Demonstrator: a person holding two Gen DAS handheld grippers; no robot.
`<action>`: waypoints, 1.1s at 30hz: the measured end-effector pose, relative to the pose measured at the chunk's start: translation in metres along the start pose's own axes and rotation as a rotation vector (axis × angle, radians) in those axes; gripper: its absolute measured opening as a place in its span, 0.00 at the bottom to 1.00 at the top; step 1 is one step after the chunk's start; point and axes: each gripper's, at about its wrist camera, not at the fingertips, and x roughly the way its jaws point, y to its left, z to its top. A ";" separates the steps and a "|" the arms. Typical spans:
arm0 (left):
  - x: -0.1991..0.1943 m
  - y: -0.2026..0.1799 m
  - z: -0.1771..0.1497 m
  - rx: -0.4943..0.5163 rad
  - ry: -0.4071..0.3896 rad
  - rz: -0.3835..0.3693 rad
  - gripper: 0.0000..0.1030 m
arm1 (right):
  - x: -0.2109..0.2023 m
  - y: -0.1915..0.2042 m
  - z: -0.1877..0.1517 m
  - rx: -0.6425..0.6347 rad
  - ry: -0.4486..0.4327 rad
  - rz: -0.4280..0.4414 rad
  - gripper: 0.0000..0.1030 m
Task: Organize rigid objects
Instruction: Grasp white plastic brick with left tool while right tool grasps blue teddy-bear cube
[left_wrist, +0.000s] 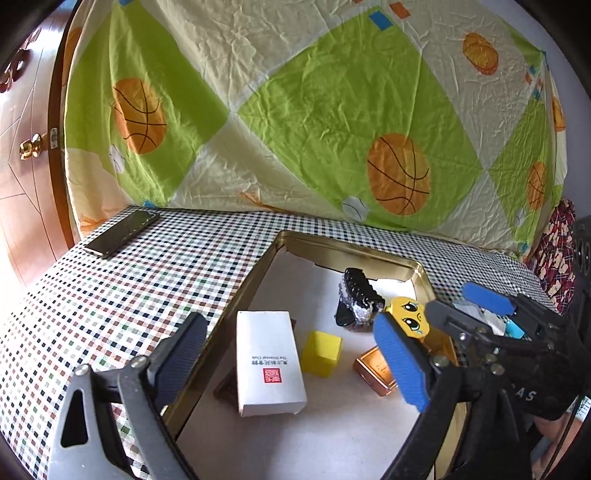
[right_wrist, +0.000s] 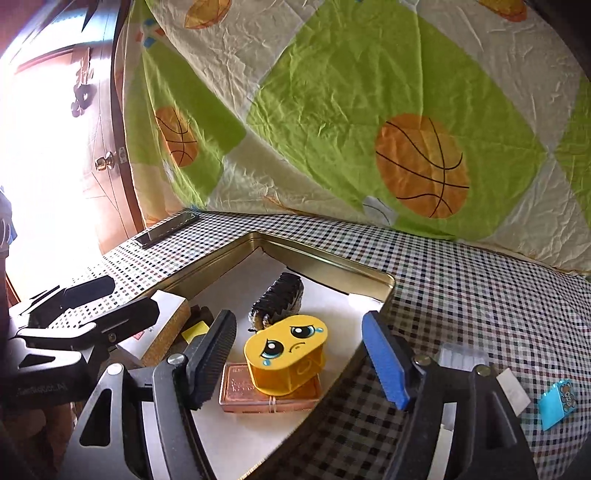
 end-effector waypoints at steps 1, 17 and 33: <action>-0.003 -0.003 -0.001 -0.002 -0.009 -0.003 0.95 | -0.008 -0.007 -0.004 0.004 -0.009 -0.012 0.71; -0.008 -0.146 -0.017 0.157 -0.010 -0.175 0.97 | -0.087 -0.143 -0.052 0.199 -0.039 -0.316 0.73; 0.044 -0.219 -0.047 0.304 0.232 -0.267 0.60 | -0.105 -0.192 -0.067 0.357 -0.029 -0.358 0.77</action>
